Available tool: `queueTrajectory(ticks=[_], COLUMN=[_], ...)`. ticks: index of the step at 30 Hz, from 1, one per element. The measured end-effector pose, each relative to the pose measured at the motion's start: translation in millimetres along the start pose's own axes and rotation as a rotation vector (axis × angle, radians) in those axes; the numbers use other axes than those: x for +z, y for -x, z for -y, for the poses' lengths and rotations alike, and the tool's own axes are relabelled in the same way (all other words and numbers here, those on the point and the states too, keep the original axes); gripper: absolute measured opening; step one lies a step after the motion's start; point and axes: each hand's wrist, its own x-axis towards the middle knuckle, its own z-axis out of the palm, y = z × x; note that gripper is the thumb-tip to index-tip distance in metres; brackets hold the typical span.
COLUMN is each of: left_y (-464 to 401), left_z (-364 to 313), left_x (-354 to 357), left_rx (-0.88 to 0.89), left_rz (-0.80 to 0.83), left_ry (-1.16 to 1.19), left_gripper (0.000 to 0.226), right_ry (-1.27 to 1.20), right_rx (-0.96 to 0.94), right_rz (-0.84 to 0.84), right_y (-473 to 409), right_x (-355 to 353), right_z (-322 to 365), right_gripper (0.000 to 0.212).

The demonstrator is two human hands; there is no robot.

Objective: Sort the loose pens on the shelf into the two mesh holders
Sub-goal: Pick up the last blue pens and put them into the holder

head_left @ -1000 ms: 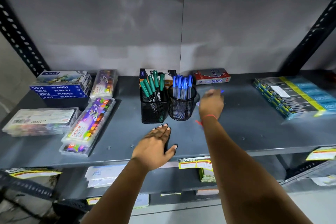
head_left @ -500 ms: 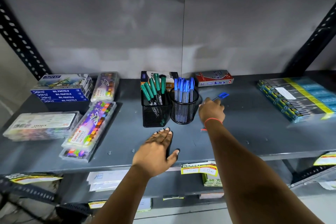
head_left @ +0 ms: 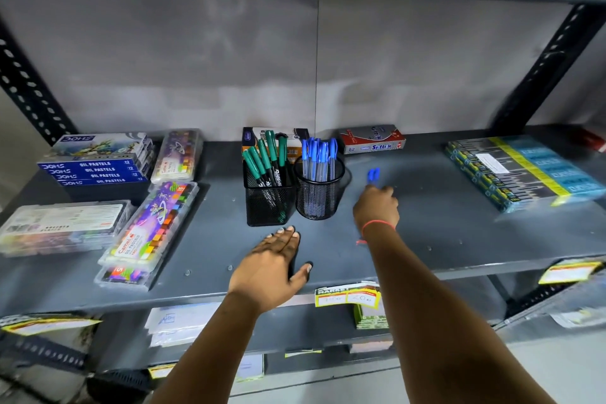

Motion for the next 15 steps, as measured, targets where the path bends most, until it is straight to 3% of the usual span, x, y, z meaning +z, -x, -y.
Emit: queueTrajectory(ticks=[15], left_y=[2], left_z=[-2], left_x=[-4], left_rx=[-0.010], left_rz=[0.015], left_ry=[0.064], left_gripper=[0.095], right_ry=[0.213], right_rx=[-0.150], right_rz=[0.018], right_y=[46], right_x=[-9], right_z=[-13], right_gripper=[0.036])
